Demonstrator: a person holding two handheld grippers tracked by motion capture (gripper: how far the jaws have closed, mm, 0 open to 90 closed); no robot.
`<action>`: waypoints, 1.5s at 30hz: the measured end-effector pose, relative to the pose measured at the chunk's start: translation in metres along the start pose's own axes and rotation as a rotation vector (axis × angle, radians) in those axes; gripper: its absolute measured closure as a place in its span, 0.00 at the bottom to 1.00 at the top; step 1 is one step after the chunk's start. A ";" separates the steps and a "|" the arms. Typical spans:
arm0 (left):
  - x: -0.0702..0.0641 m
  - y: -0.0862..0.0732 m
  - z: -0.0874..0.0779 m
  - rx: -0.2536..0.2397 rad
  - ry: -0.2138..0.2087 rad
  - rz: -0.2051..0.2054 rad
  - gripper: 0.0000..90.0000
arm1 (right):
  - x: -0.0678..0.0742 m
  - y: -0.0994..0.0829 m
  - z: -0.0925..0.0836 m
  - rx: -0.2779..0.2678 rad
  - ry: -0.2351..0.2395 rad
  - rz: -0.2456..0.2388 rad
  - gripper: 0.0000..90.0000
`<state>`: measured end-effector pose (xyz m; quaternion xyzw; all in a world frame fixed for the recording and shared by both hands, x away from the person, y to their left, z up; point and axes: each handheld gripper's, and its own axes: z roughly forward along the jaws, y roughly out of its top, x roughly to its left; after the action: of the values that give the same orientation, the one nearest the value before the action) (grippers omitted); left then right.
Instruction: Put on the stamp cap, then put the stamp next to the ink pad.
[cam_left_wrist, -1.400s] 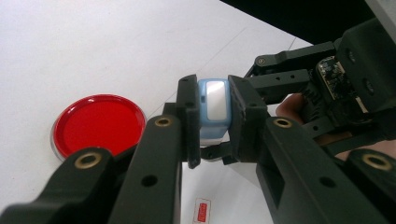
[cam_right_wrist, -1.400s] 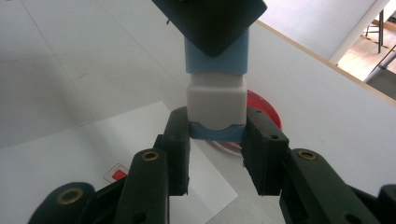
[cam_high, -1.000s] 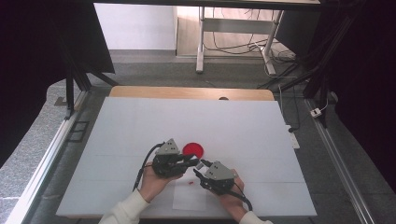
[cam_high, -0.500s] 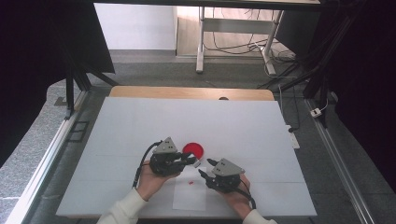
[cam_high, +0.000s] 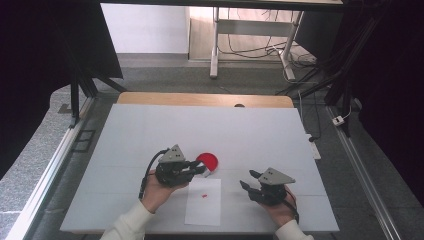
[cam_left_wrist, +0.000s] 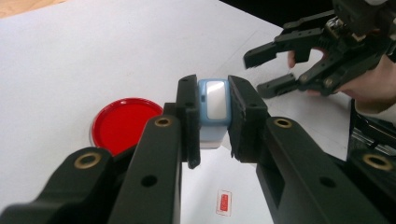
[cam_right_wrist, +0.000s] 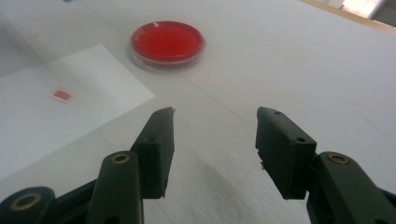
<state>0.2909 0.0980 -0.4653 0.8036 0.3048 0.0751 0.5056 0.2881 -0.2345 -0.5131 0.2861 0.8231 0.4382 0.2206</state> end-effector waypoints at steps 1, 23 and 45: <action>0.001 0.000 -0.001 -0.002 0.000 -0.002 0.84 | -0.003 -0.002 -0.003 0.003 -0.005 0.000 0.52; 0.010 0.003 -0.013 -0.019 0.031 0.008 0.84 | -0.034 -0.027 -0.042 0.002 -0.062 0.013 0.50; 0.021 0.002 -0.018 -0.010 0.116 0.030 0.83 | -0.035 -0.027 -0.035 0.027 -0.050 -0.007 0.48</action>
<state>0.3007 0.1233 -0.4591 0.7998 0.3211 0.1304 0.4901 0.2852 -0.2904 -0.5141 0.2969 0.8243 0.4187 0.2389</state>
